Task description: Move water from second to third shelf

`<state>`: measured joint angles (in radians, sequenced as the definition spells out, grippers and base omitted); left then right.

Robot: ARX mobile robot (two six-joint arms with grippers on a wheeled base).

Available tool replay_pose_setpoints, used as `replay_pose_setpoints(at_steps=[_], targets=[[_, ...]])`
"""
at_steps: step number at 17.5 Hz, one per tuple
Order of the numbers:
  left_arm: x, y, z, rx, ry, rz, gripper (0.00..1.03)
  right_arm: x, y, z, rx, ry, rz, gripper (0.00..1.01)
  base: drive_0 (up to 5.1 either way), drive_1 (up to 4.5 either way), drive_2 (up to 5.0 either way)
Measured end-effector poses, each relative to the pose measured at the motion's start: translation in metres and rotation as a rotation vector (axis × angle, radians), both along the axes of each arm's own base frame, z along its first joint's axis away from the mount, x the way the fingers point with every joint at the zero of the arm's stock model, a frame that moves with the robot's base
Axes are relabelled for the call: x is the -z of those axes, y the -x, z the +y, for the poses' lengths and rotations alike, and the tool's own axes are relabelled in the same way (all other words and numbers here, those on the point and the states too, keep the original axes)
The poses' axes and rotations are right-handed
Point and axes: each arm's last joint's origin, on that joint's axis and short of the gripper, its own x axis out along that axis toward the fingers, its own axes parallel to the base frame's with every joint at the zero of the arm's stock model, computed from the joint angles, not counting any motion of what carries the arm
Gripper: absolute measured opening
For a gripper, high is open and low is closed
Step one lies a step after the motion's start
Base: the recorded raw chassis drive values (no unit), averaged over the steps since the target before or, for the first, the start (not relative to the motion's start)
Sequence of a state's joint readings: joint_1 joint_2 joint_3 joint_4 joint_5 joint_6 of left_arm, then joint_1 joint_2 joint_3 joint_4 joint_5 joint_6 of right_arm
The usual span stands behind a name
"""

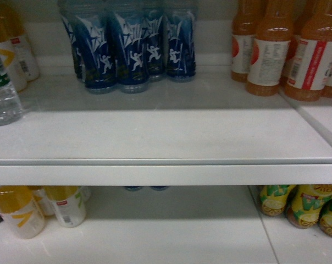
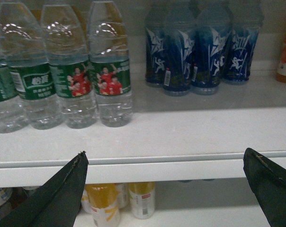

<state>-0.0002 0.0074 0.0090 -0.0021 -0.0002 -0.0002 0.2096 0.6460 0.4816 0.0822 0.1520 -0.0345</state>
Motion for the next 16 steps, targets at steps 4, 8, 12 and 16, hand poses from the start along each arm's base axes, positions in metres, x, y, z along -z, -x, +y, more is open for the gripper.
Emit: replay_pose_setpoints(at_steps=[4,8,12,16], targets=[[0.0001,0.0,0.0,-0.001,0.0,0.001,0.98,0.0,0.0,-0.0001,0.001,0.0,0.0,0.43,-4.9,2.44,2.4],[0.0001,0.0,0.0,0.0,0.0,0.001,0.98,0.0001,0.0,0.0,0.0,0.0,0.001,0.43,-5.0,2.39,2.4],[0.0001,0.0,0.0,0.0,0.0,0.001,0.98,0.0,0.0,0.0001,-0.001,0.0,0.0,0.43,-5.0,2.35,2.4],[-0.0001,0.0,0.0,-0.001,0.0,-0.002,0.98,-0.0001,0.0,0.0,0.0,0.0,-0.002,0.43,-4.9,2.43,2.4]])
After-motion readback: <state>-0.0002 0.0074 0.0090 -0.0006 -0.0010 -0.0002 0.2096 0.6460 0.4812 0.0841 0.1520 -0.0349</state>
